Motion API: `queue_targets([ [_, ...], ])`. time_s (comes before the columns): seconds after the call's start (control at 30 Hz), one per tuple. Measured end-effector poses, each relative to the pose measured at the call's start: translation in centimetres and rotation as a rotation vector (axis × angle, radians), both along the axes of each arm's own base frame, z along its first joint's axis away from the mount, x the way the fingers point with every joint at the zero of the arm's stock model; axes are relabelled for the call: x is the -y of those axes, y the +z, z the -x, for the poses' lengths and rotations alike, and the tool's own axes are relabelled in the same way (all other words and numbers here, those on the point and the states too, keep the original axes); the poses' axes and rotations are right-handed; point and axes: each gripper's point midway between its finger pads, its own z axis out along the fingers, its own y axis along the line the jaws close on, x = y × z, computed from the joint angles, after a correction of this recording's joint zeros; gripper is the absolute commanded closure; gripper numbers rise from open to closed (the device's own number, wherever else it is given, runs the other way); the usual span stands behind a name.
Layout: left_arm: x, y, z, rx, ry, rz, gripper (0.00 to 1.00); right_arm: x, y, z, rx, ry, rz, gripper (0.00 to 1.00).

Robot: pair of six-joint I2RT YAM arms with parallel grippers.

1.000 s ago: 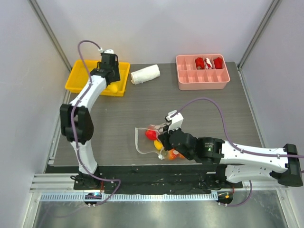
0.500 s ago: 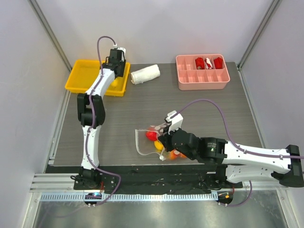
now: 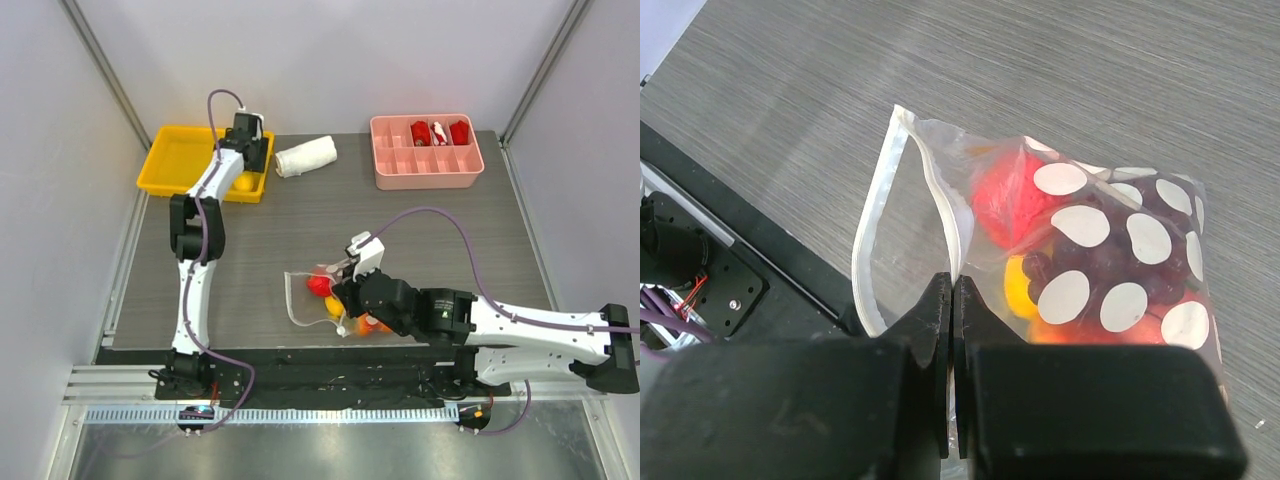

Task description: Open the zip-top bag and remove the fake food

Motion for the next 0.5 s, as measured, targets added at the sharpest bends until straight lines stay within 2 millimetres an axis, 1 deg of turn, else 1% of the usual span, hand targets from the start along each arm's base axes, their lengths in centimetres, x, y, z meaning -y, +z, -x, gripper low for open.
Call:
queue_targets([
  [0.07,-0.5,-0.1,0.1,-0.001,0.047,0.027,0.21,-0.3,0.0,-0.1,-0.002,0.0,0.006,0.99],
  [0.1,-0.8,-0.1,0.4,-0.007,0.074,0.044,0.06,-0.5,0.0,-0.1,-0.002,0.0,0.008,0.98],
  [0.17,-1.2,0.3,0.9,-0.018,0.123,0.077,0.02,-0.6,-0.1,-0.2,-0.003,0.0,0.012,0.98],
  [0.23,-1.6,1.4,1.8,-0.026,0.178,0.114,0.0,-0.8,-0.3,-0.2,-0.005,0.001,0.016,0.99],
  [0.27,-1.7,2.3,2.4,-0.03,0.212,0.146,0.01,-0.9,-0.3,-0.2,-0.005,0.001,0.017,0.99],
  [0.3,-1.8,3.4,3.0,-0.034,0.235,0.174,0.07,-0.9,-0.4,-0.2,-0.006,0.002,0.019,0.99],
  [0.37,-1.3,6.1,4.7,-0.027,0.277,0.26,0.14,-1.1,-0.6,-0.2,-0.008,0.002,0.019,0.99],
  [0.4,-1.1,7.5,6.2,-0.026,0.296,0.304,0.21,-1.2,-0.7,-0.2,-0.011,0.001,0.02,0.98],
  [0.43,-0.9,8.9,7.7,-0.022,0.307,0.339,0.23,-1.3,-0.8,-0.3,-0.014,0.0,0.02,0.99],
  [0.47,-0.6,10.1,9.8,-0.011,0.32,0.395,0.25,-1.4,-0.9,-0.2,-0.017,-0.001,0.018,0.99],
  [0.5,0.0,11.1,12.5,-0.007,0.324,0.449,0.3,-1.5,-1.0,-0.2,-0.022,-0.001,0.019,0.99],
])
